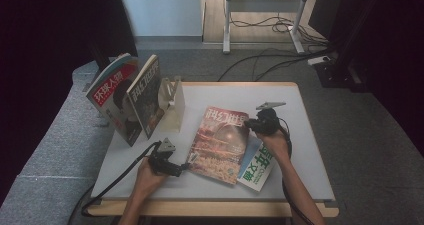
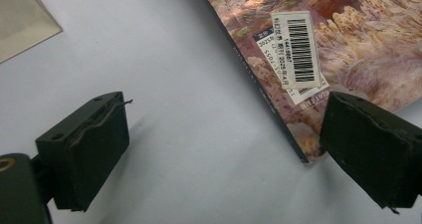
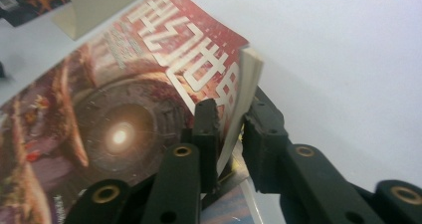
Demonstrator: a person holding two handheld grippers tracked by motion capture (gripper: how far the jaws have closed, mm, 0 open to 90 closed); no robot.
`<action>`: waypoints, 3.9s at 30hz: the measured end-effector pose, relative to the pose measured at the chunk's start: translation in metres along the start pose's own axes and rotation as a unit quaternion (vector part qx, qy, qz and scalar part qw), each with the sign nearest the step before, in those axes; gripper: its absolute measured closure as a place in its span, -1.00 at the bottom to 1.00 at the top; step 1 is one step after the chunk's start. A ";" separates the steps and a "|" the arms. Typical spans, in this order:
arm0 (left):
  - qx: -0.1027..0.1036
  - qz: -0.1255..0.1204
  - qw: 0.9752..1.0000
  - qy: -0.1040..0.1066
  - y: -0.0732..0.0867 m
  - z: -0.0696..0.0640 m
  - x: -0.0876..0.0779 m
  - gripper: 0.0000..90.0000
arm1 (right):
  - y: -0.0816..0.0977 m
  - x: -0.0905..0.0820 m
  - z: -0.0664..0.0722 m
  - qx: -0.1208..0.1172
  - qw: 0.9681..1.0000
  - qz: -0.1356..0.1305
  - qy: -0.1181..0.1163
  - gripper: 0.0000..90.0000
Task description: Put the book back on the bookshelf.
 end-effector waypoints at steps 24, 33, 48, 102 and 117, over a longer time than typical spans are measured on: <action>0.003 -0.004 0.999 0.047 -0.040 -0.011 0.013 -0.84 | -0.044 -0.032 0.039 -0.078 0.994 -0.069 -0.041 0.83; 0.009 -0.011 0.998 0.062 -0.068 -0.002 0.029 -0.62 | -0.055 -0.043 0.050 -0.100 0.991 -0.077 -0.053 0.82; -0.016 -0.005 0.993 0.117 -0.068 -0.001 0.035 -0.13 | -0.067 -0.051 0.064 -0.122 0.985 -0.093 -0.075 0.82; 0.082 -0.164 0.977 0.106 -0.123 -0.017 -0.027 0.73 | -0.126 -0.088 0.079 -0.134 0.972 -0.166 -0.094 0.81; 0.081 -0.198 0.972 0.099 -0.167 -0.026 -0.037 0.84 | -0.123 -0.093 0.081 -0.138 0.971 -0.167 -0.105 0.74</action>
Point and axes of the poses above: each handheld gripper's, and its own axes: x roughly forward along the jaws, y roughly out of its underside, z roughly to its left, the point moved 10 cm from there along x, roughly forward along the jaws, and after that the axes turned 14 degrees about -z, right-handed, at the moved point
